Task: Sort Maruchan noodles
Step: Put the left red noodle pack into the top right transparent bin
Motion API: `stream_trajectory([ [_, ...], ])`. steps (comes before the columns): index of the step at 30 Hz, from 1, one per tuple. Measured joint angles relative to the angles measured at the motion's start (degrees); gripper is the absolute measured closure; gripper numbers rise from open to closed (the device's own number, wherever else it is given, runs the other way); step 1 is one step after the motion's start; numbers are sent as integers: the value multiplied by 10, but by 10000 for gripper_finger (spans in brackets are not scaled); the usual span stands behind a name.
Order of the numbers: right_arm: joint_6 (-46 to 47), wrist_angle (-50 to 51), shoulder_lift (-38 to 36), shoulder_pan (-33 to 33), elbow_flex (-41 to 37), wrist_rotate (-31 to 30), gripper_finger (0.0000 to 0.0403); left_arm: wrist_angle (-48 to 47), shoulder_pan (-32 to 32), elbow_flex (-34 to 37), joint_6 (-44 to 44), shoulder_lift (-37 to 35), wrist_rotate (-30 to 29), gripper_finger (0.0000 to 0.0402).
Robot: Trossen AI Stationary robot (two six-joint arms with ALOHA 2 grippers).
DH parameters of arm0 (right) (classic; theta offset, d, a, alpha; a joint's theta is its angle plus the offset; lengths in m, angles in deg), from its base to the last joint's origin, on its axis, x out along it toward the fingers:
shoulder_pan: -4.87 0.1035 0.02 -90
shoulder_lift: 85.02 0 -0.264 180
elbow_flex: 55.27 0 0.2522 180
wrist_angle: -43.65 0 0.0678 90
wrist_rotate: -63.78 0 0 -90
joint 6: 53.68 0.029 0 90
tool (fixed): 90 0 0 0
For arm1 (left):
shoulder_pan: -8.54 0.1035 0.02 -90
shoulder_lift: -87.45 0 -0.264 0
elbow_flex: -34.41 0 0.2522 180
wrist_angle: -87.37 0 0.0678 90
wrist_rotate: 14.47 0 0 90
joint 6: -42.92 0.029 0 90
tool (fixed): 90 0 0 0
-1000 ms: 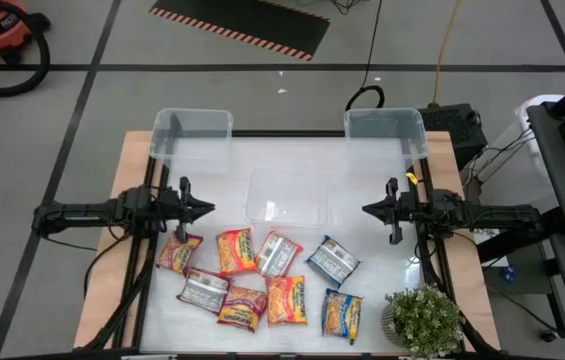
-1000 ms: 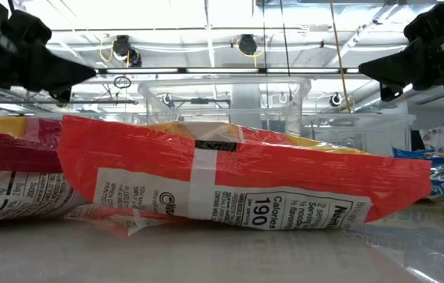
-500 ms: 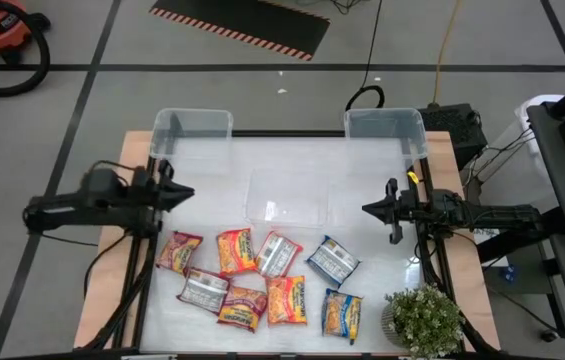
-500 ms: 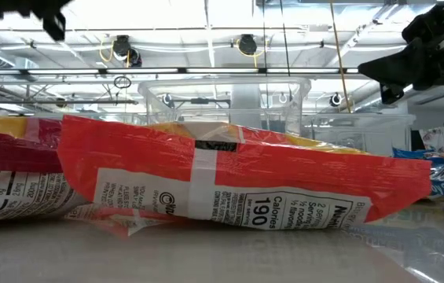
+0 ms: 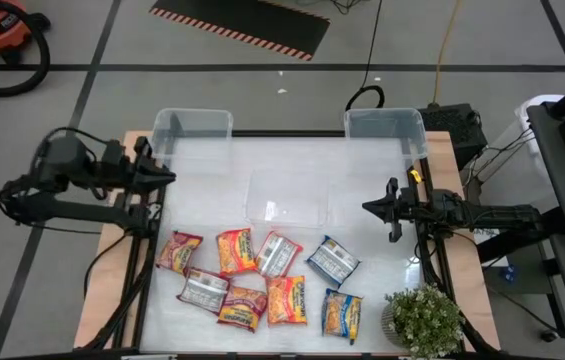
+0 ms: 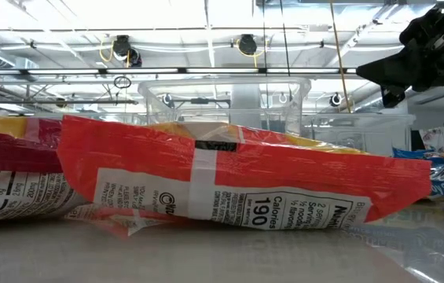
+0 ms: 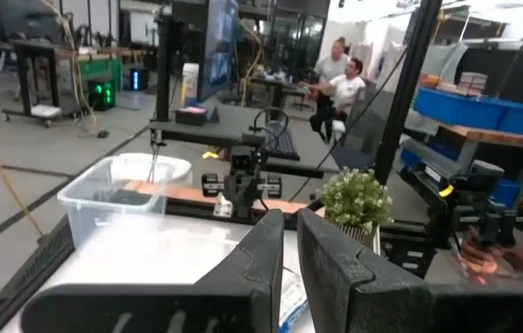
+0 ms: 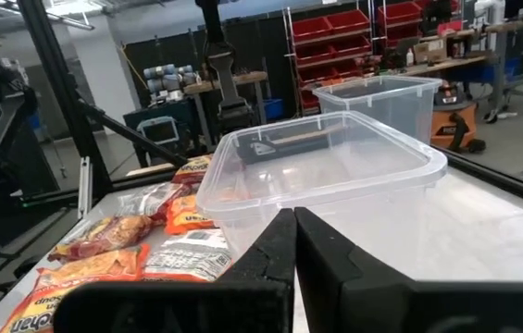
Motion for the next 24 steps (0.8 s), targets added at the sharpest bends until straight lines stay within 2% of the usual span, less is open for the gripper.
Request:
stream_trajectory([
  [5, 1, 0, 0, 0, 0, 0, 403, -118, 0, -85, -34, 50, 0, 362],
  [8, 18, 1, 0, 0, 0, 0, 403, -165, 0, -94, -54, 59, -1, 362],
  [15, 30, 1, 0, 0, 0, 0, 403, -234, 0, -39, -72, 61, -42, 362],
  [20, 55, 3, 0, 0, 0, 1, 403, -264, 0, 11, -101, 62, -36, 362],
  [24, 125, 2, 0, 0, 0, -7, 403, -299, 0, 43, -134, 74, -5, 362],
])
